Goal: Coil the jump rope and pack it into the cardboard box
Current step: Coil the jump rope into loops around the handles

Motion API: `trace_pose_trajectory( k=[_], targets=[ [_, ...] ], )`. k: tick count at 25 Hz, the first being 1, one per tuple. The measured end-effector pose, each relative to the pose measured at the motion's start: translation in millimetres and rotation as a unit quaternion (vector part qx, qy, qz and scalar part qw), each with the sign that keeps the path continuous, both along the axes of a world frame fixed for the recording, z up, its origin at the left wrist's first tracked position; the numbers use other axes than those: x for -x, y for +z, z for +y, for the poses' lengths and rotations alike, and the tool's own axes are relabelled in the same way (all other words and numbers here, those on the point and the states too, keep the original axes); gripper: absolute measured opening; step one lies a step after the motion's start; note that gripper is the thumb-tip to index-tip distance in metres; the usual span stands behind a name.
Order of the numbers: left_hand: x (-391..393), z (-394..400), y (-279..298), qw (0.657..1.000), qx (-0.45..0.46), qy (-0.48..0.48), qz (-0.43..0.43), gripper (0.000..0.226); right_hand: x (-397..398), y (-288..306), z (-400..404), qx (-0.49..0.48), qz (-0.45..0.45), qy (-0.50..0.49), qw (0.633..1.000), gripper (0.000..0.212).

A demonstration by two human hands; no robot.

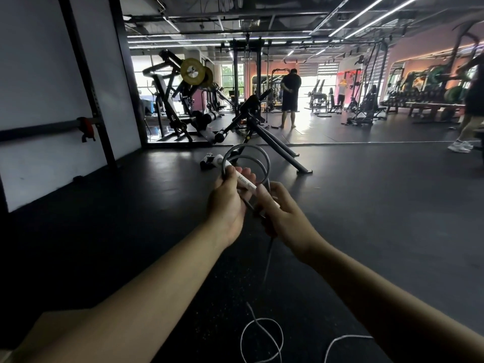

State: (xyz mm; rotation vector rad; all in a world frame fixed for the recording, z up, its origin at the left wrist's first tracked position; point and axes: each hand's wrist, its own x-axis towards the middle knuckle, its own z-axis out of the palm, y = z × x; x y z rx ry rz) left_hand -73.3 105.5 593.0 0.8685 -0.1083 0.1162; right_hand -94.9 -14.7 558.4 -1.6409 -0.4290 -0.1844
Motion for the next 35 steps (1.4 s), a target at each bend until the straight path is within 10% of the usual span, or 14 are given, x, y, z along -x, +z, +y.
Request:
trace_pose_trajectory(
  k=[6, 12, 14, 17, 20, 24, 28, 35],
  targets=[
    [2, 14, -16, 0.998, -0.038, -0.034, 0.025, 0.029, 6, 1, 10, -0.067, -0.013, -0.021, 0.997, 0.02],
    [5, 48, -26, 0.967, -0.251, 0.041, 0.029, 0.052, -16, 0, -15, 0.122, -0.091, -0.086, 0.985, 0.034],
    [2, 65, -14, 0.907, -0.406, 0.09, -0.069, 0.08, -22, 4, -26, 0.212, -0.113, -0.091, 0.966, 0.035],
    [6, 68, 15, 0.703, -0.665, 0.001, -0.252, 0.085, -27, 17, -34, 0.308, -0.115, -0.056, 0.943, 0.033],
    [7, 47, 34, 0.593, -0.77, -0.086, -0.22, 0.07, -26, 31, -33, 0.38, -0.136, -0.019, 0.915, 0.034],
    [5, 37, 39, 0.648, -0.726, -0.159, -0.168, 0.028, -12, 43, -36, 0.412, -0.141, -0.019, 0.9, 0.044],
    [13, 40, 30, 0.655, -0.71, -0.181, -0.185, 0.031, -3, 44, -43, 0.276, -0.073, 0.011, 0.958, 0.056],
    [17, 36, 21, 0.898, -0.395, -0.035, -0.191, 0.032, -11, 25, -84, 0.059, 0.056, 0.052, 0.995, 0.075]
  ],
)
